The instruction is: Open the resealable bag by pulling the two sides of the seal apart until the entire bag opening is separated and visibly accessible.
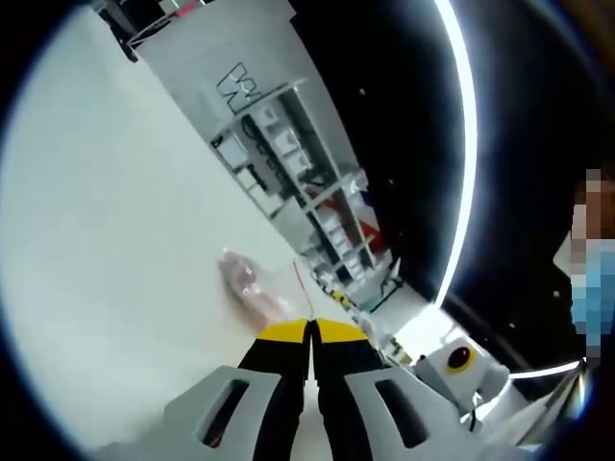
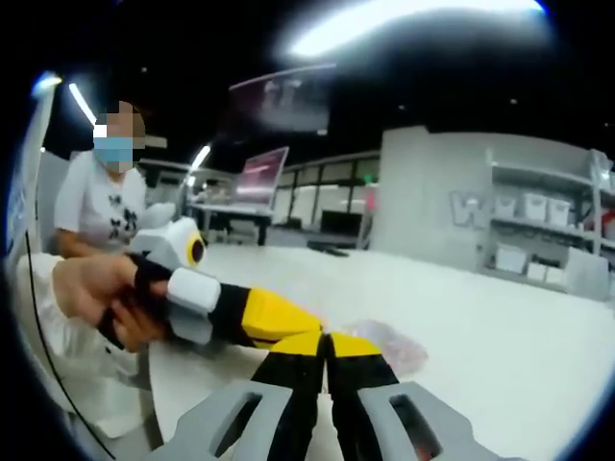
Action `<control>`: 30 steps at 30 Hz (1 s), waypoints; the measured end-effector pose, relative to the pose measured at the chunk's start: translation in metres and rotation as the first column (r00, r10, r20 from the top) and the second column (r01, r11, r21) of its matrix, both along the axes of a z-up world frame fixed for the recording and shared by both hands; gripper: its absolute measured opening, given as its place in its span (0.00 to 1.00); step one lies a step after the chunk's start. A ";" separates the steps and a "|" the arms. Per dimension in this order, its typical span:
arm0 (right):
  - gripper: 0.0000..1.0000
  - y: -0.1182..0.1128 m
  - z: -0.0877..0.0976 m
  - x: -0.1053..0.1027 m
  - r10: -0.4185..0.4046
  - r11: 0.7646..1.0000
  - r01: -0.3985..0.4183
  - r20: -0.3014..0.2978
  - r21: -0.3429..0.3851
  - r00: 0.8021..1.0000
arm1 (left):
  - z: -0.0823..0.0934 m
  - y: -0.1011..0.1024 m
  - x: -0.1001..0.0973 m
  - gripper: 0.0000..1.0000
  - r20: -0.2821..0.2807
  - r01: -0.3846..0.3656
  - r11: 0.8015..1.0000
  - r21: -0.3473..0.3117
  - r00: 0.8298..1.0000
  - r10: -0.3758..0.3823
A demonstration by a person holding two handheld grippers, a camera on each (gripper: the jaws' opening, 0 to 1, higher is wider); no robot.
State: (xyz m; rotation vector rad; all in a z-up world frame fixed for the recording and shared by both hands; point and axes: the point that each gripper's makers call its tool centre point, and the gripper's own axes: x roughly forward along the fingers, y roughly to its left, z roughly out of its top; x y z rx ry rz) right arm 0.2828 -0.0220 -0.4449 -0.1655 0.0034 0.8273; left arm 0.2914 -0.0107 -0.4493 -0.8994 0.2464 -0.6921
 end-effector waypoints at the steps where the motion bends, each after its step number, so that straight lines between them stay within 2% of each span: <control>1: 0.00 0.000 0.000 0.000 0.002 1.000 -0.002 0.000 -0.001 1.000 | 0.000 0.000 0.000 0.01 0.000 -0.001 1.000 0.000 1.000 0.001; 12: 0.00 -0.001 0.000 0.000 -0.004 1.000 0.004 0.003 0.002 1.000 | 0.000 0.000 0.000 0.01 0.021 -0.003 1.000 0.016 1.000 0.003; 17: 0.00 0.000 0.000 0.000 0.001 1.000 -0.001 0.003 0.000 1.000 | 0.000 0.000 0.000 0.01 0.013 -0.001 1.000 0.011 1.000 0.001; 24: 0.00 -0.002 0.003 -0.001 0.008 0.999 -0.008 -0.004 0.031 1.000 | -0.001 -0.002 -0.003 0.02 0.010 0.024 1.000 0.016 1.000 -0.024; 30: 0.00 -0.002 0.004 -0.001 0.016 0.999 -0.016 -0.009 0.049 1.000 | 0.002 0.004 0.001 0.08 0.021 0.003 1.000 0.009 1.000 -0.003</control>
